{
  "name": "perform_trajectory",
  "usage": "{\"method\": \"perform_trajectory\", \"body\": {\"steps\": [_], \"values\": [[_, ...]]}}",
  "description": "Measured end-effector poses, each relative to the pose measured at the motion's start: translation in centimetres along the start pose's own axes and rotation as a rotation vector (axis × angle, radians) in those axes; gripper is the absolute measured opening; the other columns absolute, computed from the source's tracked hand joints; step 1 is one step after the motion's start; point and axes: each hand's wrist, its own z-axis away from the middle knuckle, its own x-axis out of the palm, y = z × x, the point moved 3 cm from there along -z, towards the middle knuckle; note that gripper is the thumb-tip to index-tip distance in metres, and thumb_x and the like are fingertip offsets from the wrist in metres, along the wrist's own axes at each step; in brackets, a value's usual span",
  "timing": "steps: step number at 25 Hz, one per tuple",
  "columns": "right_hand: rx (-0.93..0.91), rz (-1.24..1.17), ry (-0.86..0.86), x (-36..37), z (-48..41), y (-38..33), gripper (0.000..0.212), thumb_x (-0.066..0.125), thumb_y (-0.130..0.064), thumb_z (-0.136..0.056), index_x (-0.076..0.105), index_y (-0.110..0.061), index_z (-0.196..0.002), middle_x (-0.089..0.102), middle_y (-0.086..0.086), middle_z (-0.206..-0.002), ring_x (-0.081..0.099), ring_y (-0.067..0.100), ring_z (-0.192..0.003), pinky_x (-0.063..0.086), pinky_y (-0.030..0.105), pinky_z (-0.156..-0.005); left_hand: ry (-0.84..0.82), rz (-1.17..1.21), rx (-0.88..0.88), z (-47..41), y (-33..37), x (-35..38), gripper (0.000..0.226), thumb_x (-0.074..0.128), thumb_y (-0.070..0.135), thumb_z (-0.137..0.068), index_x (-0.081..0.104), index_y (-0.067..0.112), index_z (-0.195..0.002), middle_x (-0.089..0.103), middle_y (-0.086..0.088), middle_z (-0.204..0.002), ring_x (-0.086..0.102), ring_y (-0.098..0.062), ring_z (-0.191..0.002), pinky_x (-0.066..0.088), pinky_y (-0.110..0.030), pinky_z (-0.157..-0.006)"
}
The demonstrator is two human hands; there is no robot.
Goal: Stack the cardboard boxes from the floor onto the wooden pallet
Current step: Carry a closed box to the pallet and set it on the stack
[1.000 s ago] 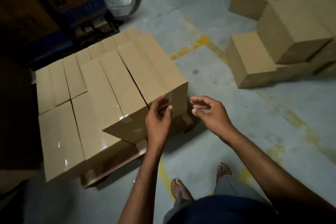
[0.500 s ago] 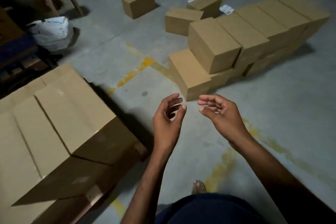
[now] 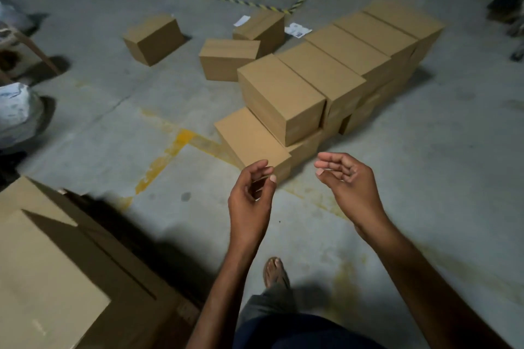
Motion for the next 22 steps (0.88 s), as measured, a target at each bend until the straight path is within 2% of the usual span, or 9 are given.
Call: {"method": "perform_trajectory", "body": {"steps": [5,12,16,18,22], "values": [[-0.006,0.011,0.086,-0.2,-10.9,-0.9,0.028,0.074,-0.005,-0.092,0.071,-0.025,-0.111,0.077,-0.005,-0.104,0.073,0.007,-0.099,0.053,0.020,-0.090,-0.062,0.047,-0.020,-11.6,0.6,3.9,0.026,0.068,0.005,-0.097,0.068,0.016,-0.121,0.076,0.002,-0.110,0.069,-0.009,-0.108,0.053,-0.019,-0.089],[0.038,0.088,0.064,0.2,-25.9,-0.2,0.027,0.073,-0.003,-0.092,0.071,-0.014,-0.117,0.076,-0.005,-0.104,0.070,-0.002,-0.093,0.051,0.010,-0.082,-0.028,0.046,-0.127,-25.1,-1.9,8.3,0.023,0.069,0.012,-0.098,0.069,0.021,-0.119,0.076,0.004,-0.108,0.070,-0.008,-0.106,0.052,-0.017,-0.085],[0.084,0.171,-0.015,-0.2,-38.1,3.8,0.026,0.071,-0.003,-0.093,0.071,-0.014,-0.117,0.075,-0.005,-0.106,0.068,-0.009,-0.091,0.048,0.005,-0.081,0.045,0.009,-0.221,-33.1,-6.5,12.4,0.023,0.069,0.012,-0.098,0.069,0.021,-0.119,0.077,0.006,-0.108,0.070,-0.008,-0.103,0.053,-0.017,-0.083],[0.107,0.236,-0.043,-0.2,-44.4,6.4,0.025,0.071,-0.005,-0.094,0.070,-0.012,-0.118,0.074,-0.005,-0.107,0.068,-0.007,-0.092,0.046,0.002,-0.080,0.093,-0.014,-0.279,-37.3,-9.1,14.9,0.022,0.069,0.011,-0.098,0.070,0.021,-0.117,0.077,0.006,-0.106,0.070,-0.006,-0.099,0.052,-0.015,-0.080],[0.165,0.418,-0.095,0.0,-55.3,12.2,0.022,0.067,-0.008,-0.097,0.070,-0.010,-0.119,0.072,-0.003,-0.106,0.065,-0.003,-0.094,0.043,0.000,-0.078,0.121,-0.076,-0.372,-45.3,-15.1,19.9,0.022,0.067,0.007,-0.097,0.069,0.018,-0.116,0.074,0.004,-0.108,0.068,0.006,-0.086,0.049,-0.013,-0.077]]}}
